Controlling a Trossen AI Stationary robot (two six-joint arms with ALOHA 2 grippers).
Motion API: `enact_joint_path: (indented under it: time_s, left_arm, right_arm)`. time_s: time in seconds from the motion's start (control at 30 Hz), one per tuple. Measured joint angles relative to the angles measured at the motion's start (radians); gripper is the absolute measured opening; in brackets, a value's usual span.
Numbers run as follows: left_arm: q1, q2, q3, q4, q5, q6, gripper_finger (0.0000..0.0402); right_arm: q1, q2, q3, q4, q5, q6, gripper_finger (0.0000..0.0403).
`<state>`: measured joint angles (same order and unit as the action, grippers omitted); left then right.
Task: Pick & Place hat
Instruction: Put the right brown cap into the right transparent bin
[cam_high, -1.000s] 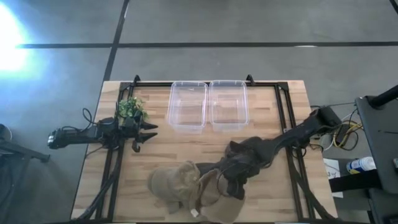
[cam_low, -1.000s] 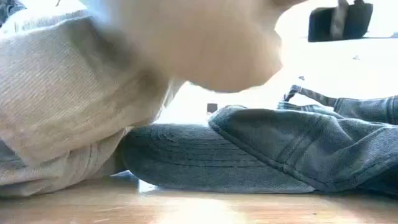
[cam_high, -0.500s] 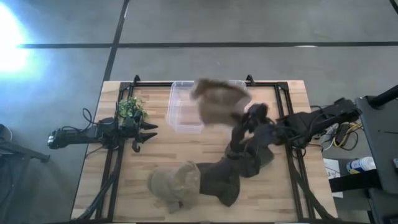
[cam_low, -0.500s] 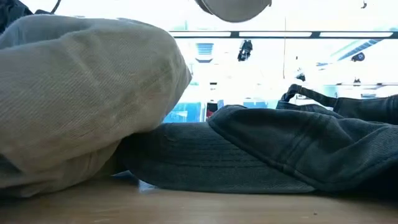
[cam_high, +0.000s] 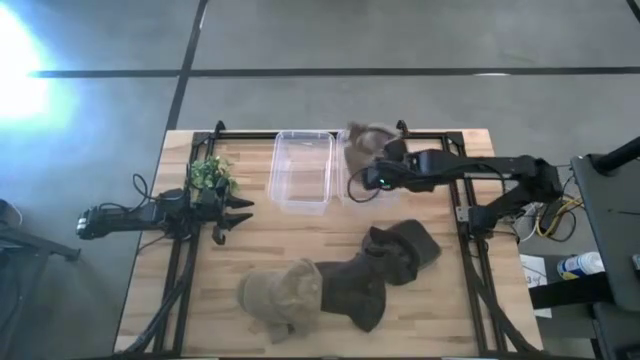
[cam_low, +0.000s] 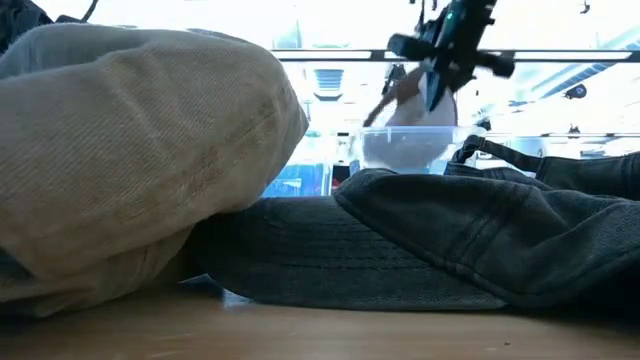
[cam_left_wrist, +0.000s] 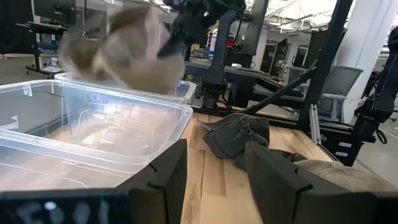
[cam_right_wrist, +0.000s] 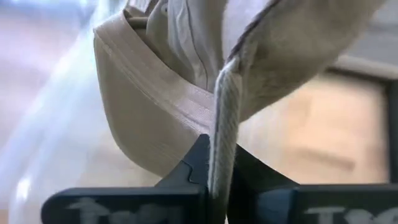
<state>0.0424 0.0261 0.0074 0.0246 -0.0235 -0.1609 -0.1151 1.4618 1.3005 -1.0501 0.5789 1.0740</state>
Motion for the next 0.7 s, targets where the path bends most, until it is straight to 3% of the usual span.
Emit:
enact_joint_path:
  time_s: [0.2, 0.37, 0.53, 0.7]
  left_arm:
    - [0.0, 0.0, 0.0, 0.0, 0.0, 0.0, 0.0155]
    - [0.0, 0.0, 0.0, 0.0, 0.0, 0.0, 0.0155]
    - [0.0, 0.0, 0.0, 0.0, 0.0, 0.0, 0.0155]
    - [0.0, 0.0, 0.0, 0.0, 0.0, 0.0, 0.0155]
  right_arm:
    - [-0.074, 0.111, 0.05, -0.007, -0.225, -0.082, 0.0013]
    - [-0.099, 0.189, 0.105, -0.057, -0.238, -0.147, 0.0014]
    - [-0.103, 0.249, 0.174, -0.244, -0.215, -0.154, 0.0021]
    - [-0.101, 0.243, 0.209, -0.293, -0.214, -0.147, 0.0021]
